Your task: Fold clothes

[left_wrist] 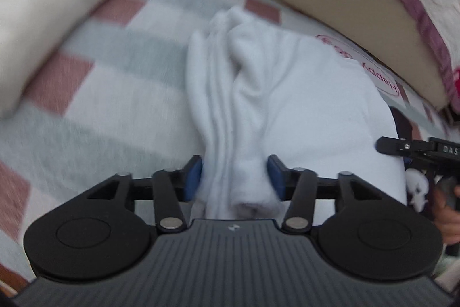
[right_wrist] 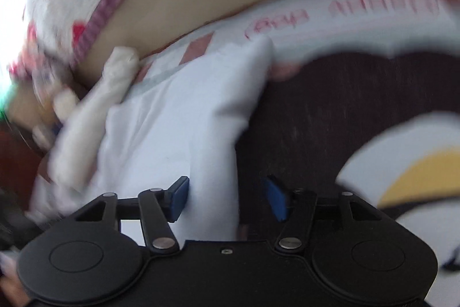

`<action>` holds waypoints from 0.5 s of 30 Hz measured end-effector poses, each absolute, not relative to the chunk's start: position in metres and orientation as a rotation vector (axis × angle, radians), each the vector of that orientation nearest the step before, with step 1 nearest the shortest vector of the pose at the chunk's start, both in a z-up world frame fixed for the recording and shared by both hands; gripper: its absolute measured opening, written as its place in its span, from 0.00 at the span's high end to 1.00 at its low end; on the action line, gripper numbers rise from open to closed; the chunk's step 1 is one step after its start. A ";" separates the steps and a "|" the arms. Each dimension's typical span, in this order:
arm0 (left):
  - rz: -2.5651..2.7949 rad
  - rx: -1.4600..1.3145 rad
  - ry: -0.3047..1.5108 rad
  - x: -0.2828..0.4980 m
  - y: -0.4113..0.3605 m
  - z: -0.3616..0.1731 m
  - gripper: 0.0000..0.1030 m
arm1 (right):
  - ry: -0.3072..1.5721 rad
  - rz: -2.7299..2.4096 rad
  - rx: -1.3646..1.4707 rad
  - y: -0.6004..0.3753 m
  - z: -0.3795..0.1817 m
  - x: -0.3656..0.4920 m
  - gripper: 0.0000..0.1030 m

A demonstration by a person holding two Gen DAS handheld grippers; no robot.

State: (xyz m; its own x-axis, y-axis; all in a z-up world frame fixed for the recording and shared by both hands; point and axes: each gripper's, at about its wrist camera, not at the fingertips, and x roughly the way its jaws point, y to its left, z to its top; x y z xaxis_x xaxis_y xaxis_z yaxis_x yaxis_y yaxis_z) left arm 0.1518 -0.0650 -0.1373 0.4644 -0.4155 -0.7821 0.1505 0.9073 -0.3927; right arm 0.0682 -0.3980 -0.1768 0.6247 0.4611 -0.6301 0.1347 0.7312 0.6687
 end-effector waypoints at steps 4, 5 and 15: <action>-0.327 -0.333 1.034 0.155 -0.066 -0.138 0.49 | 0.957 0.395 0.884 -0.398 -0.197 0.076 0.62; -0.318 -0.300 1.023 0.155 -0.071 -0.137 0.49 | 0.968 0.380 0.798 -0.391 -0.197 0.078 0.62; -0.281 0.092 0.859 0.143 -0.130 -0.117 0.79 | 0.790 0.350 0.452 -0.345 -0.175 0.080 0.68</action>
